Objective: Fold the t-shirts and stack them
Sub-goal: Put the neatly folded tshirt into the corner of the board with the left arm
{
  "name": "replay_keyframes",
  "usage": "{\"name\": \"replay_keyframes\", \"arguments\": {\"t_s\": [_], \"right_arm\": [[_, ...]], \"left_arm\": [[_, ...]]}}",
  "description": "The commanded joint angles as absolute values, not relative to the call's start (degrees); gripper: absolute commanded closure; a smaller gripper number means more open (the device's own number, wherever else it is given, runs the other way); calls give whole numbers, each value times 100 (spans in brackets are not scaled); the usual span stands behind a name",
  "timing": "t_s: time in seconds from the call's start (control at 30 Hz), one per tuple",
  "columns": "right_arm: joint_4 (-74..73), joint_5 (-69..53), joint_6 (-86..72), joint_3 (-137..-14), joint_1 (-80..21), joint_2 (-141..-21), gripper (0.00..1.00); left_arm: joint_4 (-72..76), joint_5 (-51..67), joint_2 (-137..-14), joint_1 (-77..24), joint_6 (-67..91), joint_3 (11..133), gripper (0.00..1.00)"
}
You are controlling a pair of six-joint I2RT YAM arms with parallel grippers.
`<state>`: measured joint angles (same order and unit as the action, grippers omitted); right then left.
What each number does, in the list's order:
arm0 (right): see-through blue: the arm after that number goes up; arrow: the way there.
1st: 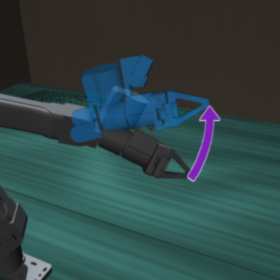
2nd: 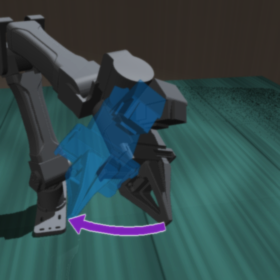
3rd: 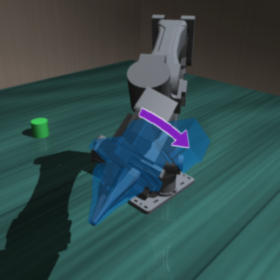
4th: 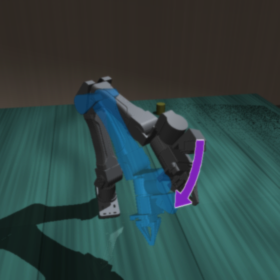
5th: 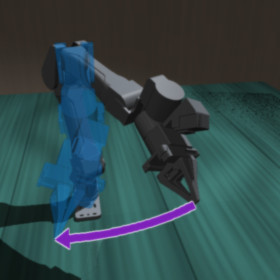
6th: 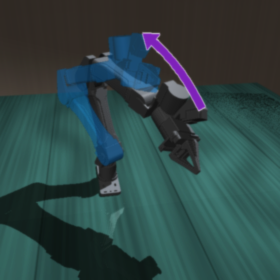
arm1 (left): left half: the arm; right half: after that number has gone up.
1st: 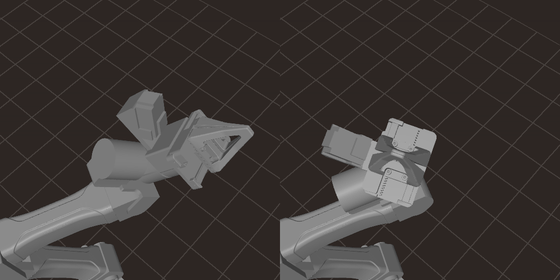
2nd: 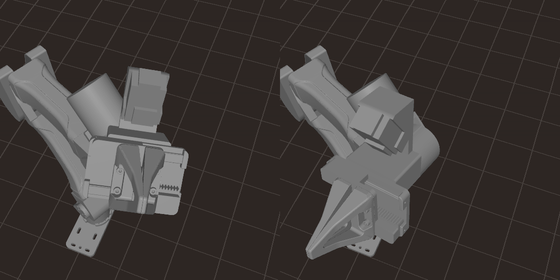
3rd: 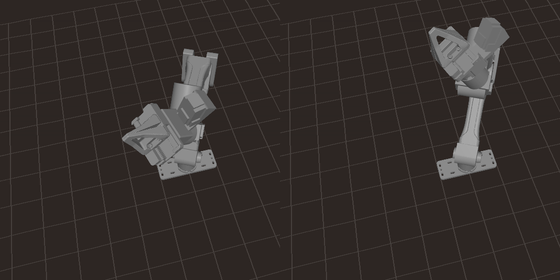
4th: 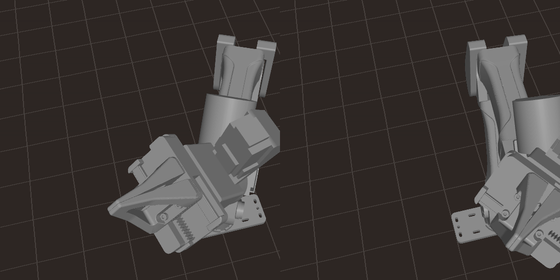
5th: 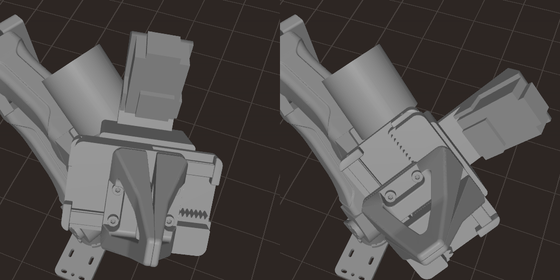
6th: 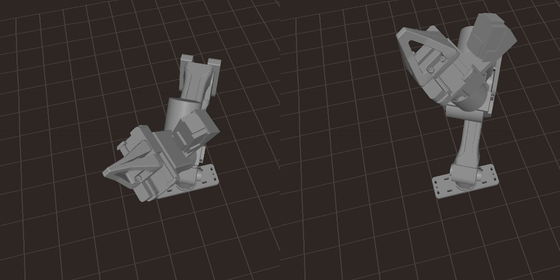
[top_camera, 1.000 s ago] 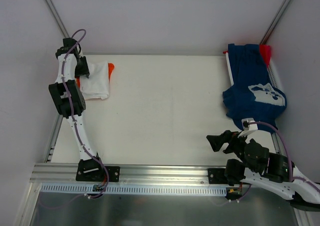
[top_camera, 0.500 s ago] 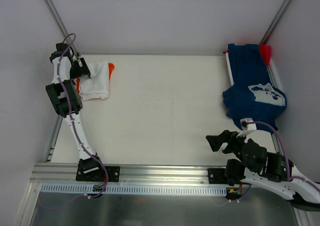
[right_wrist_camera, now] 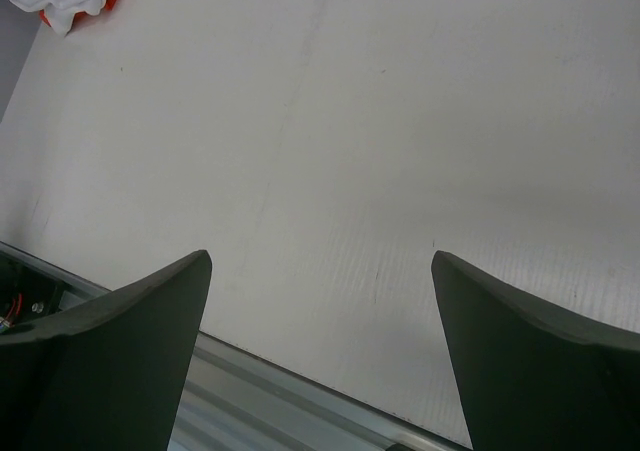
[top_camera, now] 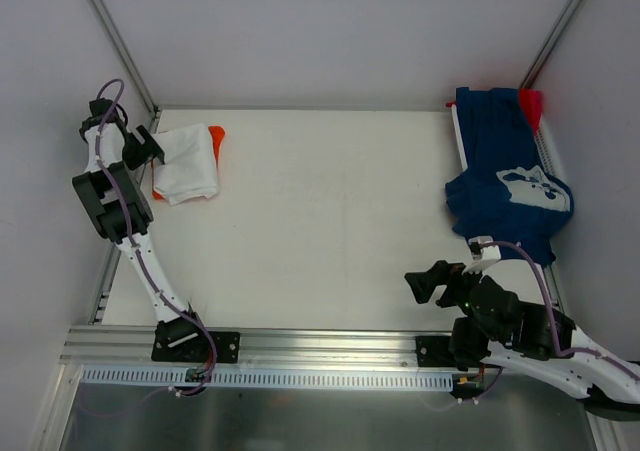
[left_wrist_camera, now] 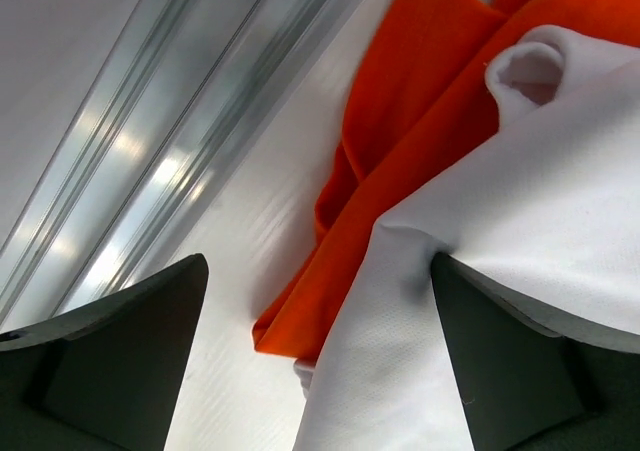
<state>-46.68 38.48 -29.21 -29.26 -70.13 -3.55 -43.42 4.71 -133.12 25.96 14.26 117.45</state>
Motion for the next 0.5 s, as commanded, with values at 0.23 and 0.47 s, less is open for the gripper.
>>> {"name": "replay_keyframes", "arguments": {"t_s": [0.23,0.47], "right_arm": [[-4579,3621,-3041,-2883,-7049,-141,3],[-4623,3656,-3006,-2865,-7040,-97,3]], "left_arm": [[-3341,930,-11410,2636,1766,10302,4],[-2541,1538,-10548,2716,1846,9020,4]]}}
